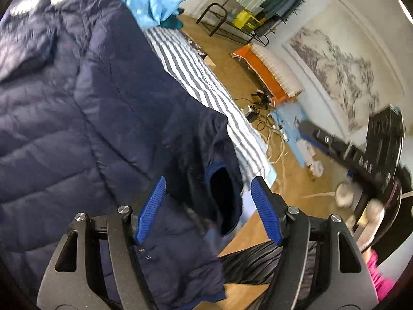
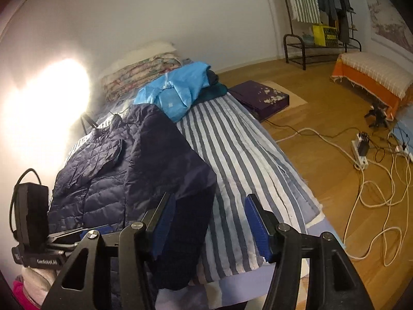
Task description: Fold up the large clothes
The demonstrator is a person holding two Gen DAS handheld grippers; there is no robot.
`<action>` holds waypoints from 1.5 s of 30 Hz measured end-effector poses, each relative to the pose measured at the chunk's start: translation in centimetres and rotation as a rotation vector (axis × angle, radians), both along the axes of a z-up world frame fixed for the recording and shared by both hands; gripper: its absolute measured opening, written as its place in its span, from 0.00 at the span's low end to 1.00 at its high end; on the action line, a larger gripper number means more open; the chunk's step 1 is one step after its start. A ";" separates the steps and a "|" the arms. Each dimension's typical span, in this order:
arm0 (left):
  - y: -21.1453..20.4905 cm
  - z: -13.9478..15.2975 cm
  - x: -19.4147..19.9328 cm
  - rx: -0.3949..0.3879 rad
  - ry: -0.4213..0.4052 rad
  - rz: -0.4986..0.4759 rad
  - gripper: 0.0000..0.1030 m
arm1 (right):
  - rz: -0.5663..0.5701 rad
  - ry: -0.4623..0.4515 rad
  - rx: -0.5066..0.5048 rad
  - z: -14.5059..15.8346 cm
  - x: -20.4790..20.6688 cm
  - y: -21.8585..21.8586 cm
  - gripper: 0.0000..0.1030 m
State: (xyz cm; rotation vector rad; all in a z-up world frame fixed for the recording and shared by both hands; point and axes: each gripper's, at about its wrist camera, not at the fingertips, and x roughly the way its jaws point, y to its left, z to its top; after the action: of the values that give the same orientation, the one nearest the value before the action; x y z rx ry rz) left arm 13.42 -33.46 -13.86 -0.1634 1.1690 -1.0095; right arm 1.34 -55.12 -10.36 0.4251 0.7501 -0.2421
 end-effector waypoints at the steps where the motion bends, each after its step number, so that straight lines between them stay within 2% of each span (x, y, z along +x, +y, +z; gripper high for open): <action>1: -0.6 -0.3 0.3 0.002 0.003 0.000 0.69 | -0.006 -0.005 0.010 0.0 -0.2 -0.3 0.58; 7: -3.5 -2.1 0.6 0.024 0.076 -0.015 0.69 | -0.041 -0.036 0.033 0.3 -0.8 -1.1 0.58; 8: -4.0 -2.2 0.6 0.035 0.061 -0.016 0.63 | -0.039 -0.037 0.028 0.4 -0.7 -0.9 0.58; 9: -4.1 -2.3 0.6 0.045 0.044 -0.017 0.31 | -0.035 -0.038 0.016 0.5 -0.6 -0.7 0.58; 10: -4.3 -2.4 0.7 0.058 0.040 -0.020 0.12 | -0.030 -0.039 0.010 0.5 -0.6 -0.5 0.58; 11: -4.3 -2.5 1.0 0.071 0.044 -0.020 0.04 | -0.025 -0.040 0.005 0.6 -0.5 -0.3 0.57; 16: -2.2 -1.0 2.7 0.061 -0.025 0.016 0.03 | 0.016 -0.036 -0.004 0.9 0.4 1.0 0.58; 20: 1.1 1.5 5.1 0.079 -0.099 0.058 0.03 | 0.065 -0.025 -0.029 1.2 1.7 2.5 0.58; 28: 9.4 5.6 11.1 0.152 -0.262 0.194 0.03 | 0.199 0.012 -0.076 1.6 7.9 7.0 0.57; 33: 16.4 5.7 15.8 0.186 -0.287 0.325 0.03 | 0.273 0.032 -0.053 0.6 13.1 9.4 0.57; 38: 21.6 4.8 20.2 0.254 -0.337 0.429 0.03 | 0.354 0.114 -0.080 -2.6 18.8 12.4 0.48; 45: 27.5 2.6 26.0 0.305 -0.330 0.561 0.03 | 0.343 0.163 -0.051 -5.1 23.3 12.7 0.44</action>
State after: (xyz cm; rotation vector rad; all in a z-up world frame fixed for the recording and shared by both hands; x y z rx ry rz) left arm 39.45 -5.94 -11.29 -0.0701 0.8856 -0.3400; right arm 24.67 -42.41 -15.43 0.2239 0.9611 0.0269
